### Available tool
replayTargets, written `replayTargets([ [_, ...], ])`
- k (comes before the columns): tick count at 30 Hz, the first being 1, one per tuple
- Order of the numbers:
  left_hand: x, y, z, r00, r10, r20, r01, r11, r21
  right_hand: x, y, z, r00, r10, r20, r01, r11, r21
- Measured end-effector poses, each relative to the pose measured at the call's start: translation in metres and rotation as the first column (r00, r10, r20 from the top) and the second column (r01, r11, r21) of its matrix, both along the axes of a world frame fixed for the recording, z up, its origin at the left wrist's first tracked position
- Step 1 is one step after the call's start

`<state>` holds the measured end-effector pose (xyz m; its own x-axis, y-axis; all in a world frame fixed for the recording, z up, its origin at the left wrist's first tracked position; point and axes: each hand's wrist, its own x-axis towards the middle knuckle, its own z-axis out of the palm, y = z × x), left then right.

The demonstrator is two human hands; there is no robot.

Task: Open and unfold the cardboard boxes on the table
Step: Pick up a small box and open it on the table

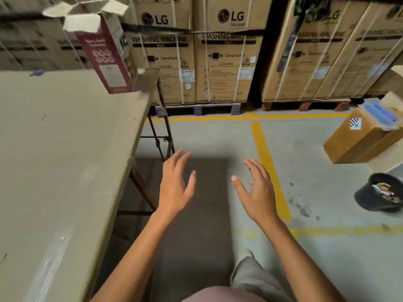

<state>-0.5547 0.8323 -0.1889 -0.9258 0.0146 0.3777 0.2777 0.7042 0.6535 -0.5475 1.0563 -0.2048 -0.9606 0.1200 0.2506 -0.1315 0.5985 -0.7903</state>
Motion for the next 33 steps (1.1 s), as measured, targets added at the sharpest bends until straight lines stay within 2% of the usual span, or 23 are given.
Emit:
replayTargets([
  [8, -0.142, -0.005, 0.007, 0.978, 0.209, -0.008, -0.209, 0.978, 0.011, -0.193, -0.014, 0.001, 0.976, 0.215, -0.018, -0.216, 0.976, -0.011],
  [14, -0.247, -0.01, 0.042, 0.925, 0.378, -0.052, -0.378, 0.926, 0.009, -0.33, -0.037, 0.038, 0.925, 0.378, -0.045, -0.379, 0.926, 0.007],
  [25, -0.372, -0.112, 0.136, 0.74, 0.604, -0.297, -0.651, 0.754, -0.089, -0.485, -0.163, 0.122, 0.771, 0.608, -0.189, -0.622, 0.783, -0.021],
  [31, -0.433, -0.208, 0.196, 0.618, 0.589, -0.52, -0.741, 0.657, -0.136, -0.551, -0.258, 0.178, 0.705, 0.619, -0.345, -0.672, 0.739, -0.049],
  [33, -0.452, -0.242, 0.215, 0.597, 0.59, -0.544, -0.759, 0.635, -0.144, -0.57, -0.289, 0.196, 0.7, 0.611, -0.369, -0.671, 0.74, -0.045],
])
